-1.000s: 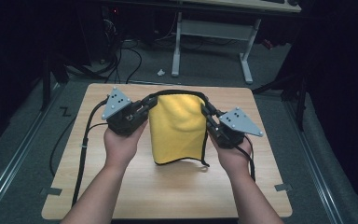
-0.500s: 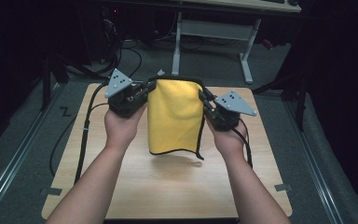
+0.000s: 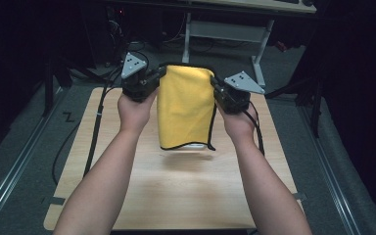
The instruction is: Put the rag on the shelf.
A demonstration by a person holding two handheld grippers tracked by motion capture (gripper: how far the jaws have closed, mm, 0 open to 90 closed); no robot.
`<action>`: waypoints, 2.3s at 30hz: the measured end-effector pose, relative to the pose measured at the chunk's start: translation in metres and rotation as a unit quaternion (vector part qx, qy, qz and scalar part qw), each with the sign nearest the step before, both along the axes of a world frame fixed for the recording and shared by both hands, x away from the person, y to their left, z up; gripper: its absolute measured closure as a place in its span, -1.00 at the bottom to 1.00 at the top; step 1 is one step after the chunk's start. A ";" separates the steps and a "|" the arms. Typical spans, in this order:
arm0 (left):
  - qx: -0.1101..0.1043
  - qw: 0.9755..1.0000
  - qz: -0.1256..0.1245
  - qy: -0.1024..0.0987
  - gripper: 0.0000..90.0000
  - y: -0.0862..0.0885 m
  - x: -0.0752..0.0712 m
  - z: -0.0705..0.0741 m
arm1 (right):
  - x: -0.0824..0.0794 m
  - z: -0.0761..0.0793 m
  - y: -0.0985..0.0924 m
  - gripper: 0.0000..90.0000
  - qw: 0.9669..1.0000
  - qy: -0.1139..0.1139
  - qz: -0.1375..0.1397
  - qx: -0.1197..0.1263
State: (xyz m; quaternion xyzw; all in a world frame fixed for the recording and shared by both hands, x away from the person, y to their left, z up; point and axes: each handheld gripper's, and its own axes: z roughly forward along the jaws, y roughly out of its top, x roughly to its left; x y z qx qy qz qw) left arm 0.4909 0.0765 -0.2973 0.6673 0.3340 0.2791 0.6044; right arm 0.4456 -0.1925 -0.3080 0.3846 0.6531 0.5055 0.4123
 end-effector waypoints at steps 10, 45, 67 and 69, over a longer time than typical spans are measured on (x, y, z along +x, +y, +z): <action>0.037 0.999 -0.008 0.034 0.84 -0.015 0.032 -0.018 | 0.035 -0.014 -0.016 0.82 0.999 0.017 -0.013 -0.031; 0.059 0.980 -0.034 0.188 0.84 0.003 0.036 -0.130 | 0.046 -0.097 -0.024 0.82 0.990 0.136 0.033 -0.020; 0.062 0.970 -0.039 0.230 0.84 0.003 0.035 -0.167 | 0.052 -0.140 -0.033 0.76 0.979 0.199 0.032 0.025; 0.063 0.970 -0.042 0.230 0.84 0.004 0.034 -0.169 | 0.052 -0.143 -0.033 0.73 0.979 0.201 0.031 0.029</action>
